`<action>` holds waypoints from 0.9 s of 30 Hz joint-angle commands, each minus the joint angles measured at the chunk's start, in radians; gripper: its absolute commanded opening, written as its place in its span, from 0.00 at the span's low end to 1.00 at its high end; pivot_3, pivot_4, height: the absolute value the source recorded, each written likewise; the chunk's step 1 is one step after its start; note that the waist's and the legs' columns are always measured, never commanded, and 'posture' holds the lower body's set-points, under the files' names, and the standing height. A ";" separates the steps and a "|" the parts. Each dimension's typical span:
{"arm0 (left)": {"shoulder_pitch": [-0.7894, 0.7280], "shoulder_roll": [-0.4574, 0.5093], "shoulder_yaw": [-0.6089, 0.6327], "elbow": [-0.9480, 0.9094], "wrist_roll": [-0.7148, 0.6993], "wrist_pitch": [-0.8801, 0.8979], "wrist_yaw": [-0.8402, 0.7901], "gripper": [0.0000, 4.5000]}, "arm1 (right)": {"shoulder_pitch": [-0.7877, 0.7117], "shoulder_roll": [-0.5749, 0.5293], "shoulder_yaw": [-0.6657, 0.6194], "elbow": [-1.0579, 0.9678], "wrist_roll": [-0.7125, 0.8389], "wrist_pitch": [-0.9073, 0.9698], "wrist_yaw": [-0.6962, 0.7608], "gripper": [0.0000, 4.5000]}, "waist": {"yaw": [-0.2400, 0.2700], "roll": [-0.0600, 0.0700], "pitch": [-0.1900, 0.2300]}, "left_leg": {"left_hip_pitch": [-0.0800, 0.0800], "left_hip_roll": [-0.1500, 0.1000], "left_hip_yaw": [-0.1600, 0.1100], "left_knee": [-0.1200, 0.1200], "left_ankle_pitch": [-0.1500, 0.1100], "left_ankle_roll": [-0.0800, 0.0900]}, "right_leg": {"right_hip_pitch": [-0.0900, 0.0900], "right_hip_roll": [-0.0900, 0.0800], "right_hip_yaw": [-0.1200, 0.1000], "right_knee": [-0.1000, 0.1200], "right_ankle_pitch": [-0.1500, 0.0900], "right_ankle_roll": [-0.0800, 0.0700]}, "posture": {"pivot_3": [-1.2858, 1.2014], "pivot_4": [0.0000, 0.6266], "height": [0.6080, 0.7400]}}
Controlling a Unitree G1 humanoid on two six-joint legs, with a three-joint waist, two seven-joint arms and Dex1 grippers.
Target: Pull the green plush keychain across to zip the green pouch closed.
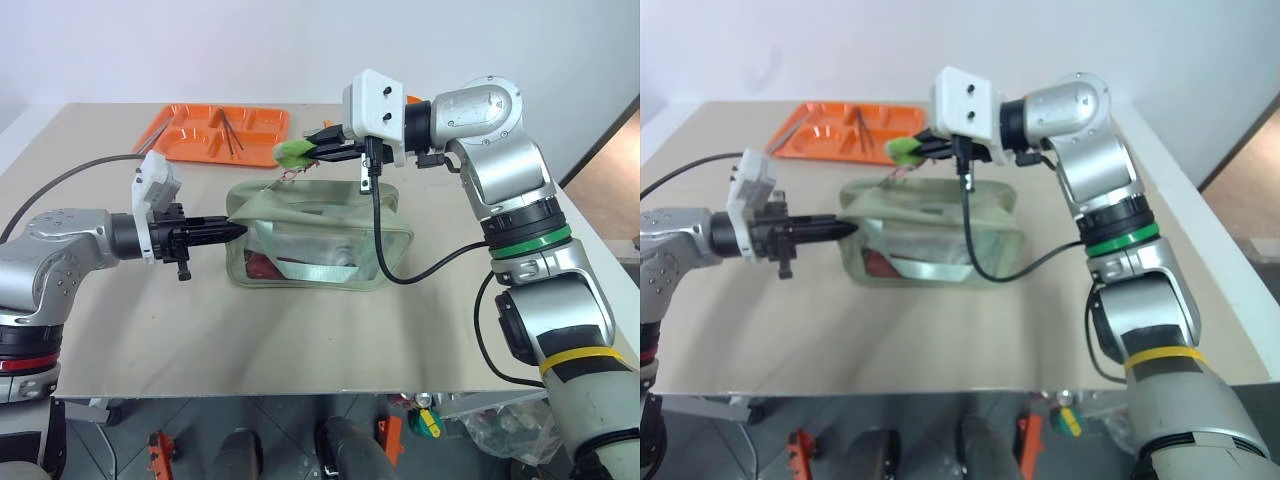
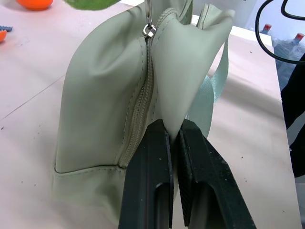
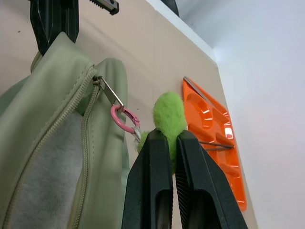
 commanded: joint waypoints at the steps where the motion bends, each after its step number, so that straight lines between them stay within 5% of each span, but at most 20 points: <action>1: -0.004 0.012 0.013 -0.001 -0.005 -0.006 -0.003 0.00 | -0.048 -0.041 -0.057 0.013 -0.010 -0.003 -0.017 0.01 | 0.000 0.000 0.000 | 0.000 0.000 0.000 0.000 0.000 0.000 | 0.000 0.000 0.000 0.000 0.000 0.000 | 0.52 0.24 1.00; 11: -0.026 0.005 0.005 0.020 -0.004 -0.008 -0.002 0.00 | -0.204 0.116 -0.037 0.152 -0.038 -0.067 -0.097 0.01 | 0.001 0.000 0.000 | 0.000 0.003 -0.002 -0.001 0.000 0.000 | 0.000 0.001 0.000 0.001 0.000 -0.003 | 0.52 0.24 1.00; 27: -0.003 0.004 0.009 -0.003 -0.017 -0.004 0.012 0.00 | -0.136 -0.086 -0.065 0.134 -0.060 -0.125 -0.021 0.01 | 0.001 0.000 0.000 | -0.002 -0.001 -0.002 -0.001 -0.001 0.001 | -0.001 -0.002 -0.001 -0.001 -0.001 -0.003 | 0.52 0.24 1.00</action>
